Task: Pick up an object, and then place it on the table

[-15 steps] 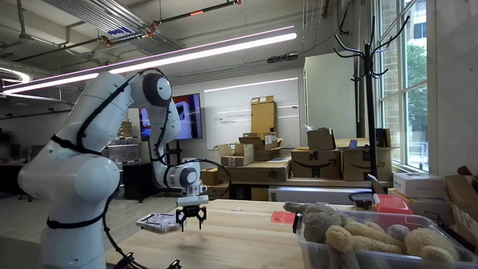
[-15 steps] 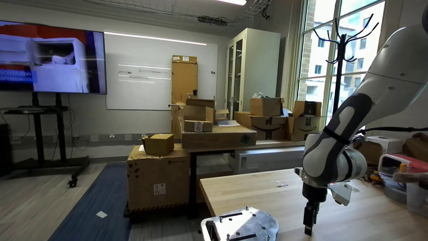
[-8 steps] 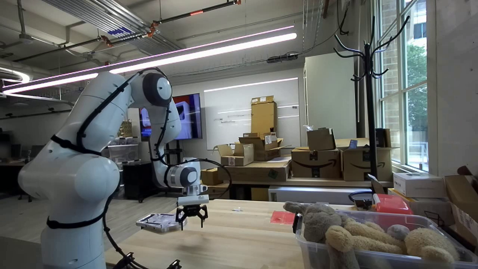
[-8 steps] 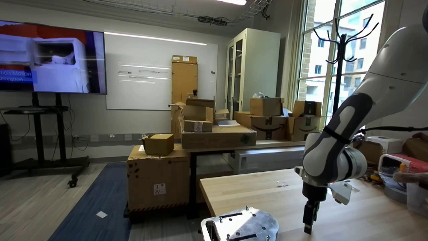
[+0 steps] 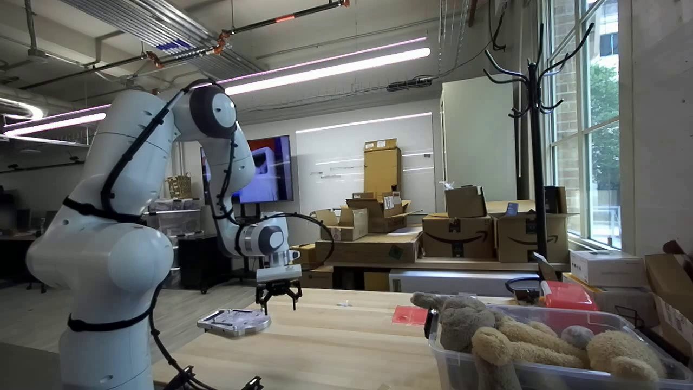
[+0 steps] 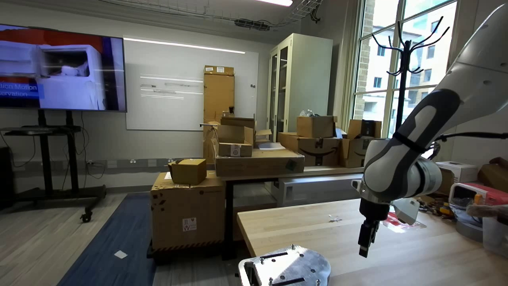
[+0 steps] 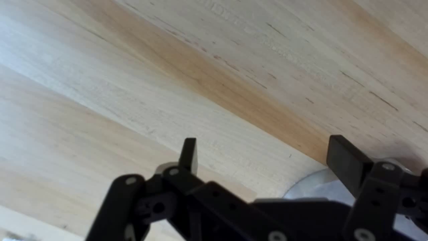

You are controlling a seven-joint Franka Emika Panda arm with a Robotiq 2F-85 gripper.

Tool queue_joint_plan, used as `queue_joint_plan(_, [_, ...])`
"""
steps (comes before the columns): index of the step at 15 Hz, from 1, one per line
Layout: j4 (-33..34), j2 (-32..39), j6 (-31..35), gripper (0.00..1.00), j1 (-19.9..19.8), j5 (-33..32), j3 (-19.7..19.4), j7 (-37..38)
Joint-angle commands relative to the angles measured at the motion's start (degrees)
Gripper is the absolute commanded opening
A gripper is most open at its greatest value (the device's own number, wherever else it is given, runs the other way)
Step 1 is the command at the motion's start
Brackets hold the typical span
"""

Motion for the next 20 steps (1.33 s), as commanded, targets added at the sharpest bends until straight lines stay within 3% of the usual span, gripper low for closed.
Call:
queue_joint_plan(1, [-6.4,-12.2,-2.4,1.0,0.7,-1.9,-0.3,4.8])
queue_joint_plan(4, [-9.3,-20.2,-5.3,1.0,1.1,-1.8,-1.2,7.6])
queue_joint_plan(11, [-13.0,-36.7,-19.8,1.0,1.3,2.0,-5.3,13.3])
queue_joint_plan(20, [-16.3,-49.5,-35.6,1.0,0.5,3.4,-9.6,21.1])
